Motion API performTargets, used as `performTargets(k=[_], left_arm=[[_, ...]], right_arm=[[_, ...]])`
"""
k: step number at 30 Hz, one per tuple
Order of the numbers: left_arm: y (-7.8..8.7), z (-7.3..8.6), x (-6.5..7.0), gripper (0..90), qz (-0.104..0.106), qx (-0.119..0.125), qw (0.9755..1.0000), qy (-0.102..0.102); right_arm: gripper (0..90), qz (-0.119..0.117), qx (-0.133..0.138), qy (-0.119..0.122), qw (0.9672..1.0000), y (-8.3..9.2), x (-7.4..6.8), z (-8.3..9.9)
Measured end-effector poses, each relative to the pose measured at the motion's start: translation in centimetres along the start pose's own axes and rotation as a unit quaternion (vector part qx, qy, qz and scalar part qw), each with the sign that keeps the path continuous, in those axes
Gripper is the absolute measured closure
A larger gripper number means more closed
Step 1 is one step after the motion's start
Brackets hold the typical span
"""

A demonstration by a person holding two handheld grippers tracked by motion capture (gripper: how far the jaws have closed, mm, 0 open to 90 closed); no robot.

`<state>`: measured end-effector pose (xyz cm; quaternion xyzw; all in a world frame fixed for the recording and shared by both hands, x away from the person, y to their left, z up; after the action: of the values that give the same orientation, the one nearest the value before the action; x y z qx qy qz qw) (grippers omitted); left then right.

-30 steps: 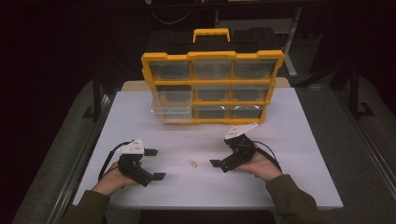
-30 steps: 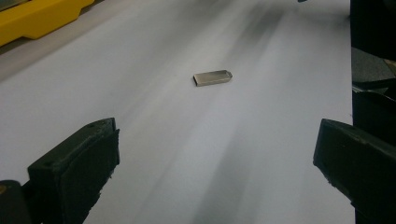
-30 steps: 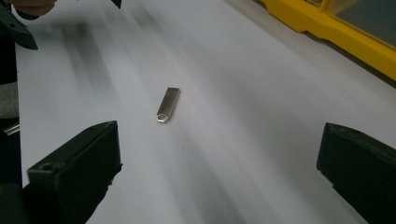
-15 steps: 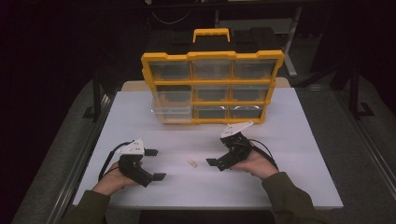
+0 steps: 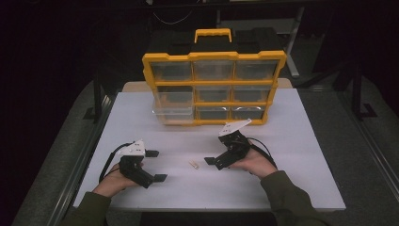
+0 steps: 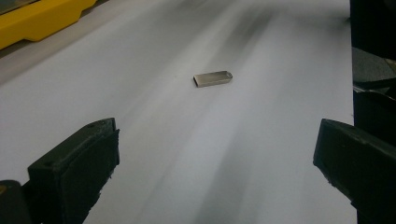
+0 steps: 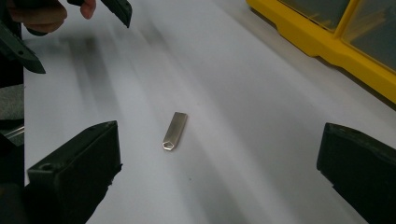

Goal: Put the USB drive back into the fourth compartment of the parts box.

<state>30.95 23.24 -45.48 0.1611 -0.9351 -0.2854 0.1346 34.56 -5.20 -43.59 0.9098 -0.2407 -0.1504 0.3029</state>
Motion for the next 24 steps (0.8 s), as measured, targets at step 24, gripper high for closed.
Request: performTargets(k=[24], left_arm=[[0.1,0.0,0.0,0.0,-0.003,0.004,1.0,0.0]], right_arm=[[0.0,-0.013,0.005,0.009,0.9999,-1.0,-0.6,-1.6]])
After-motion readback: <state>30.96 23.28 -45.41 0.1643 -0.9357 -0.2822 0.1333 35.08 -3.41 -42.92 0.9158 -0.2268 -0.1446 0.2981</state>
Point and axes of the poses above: each handheld gripper's, and its own axes: y roughly backward along the jaws, z roughly out of its underside, x roughly to its right, the point moved 4 cm from there along -y, roughly forward along the jaws, and after that the axes turned 2 degrees about z, right-handed, at the moved point
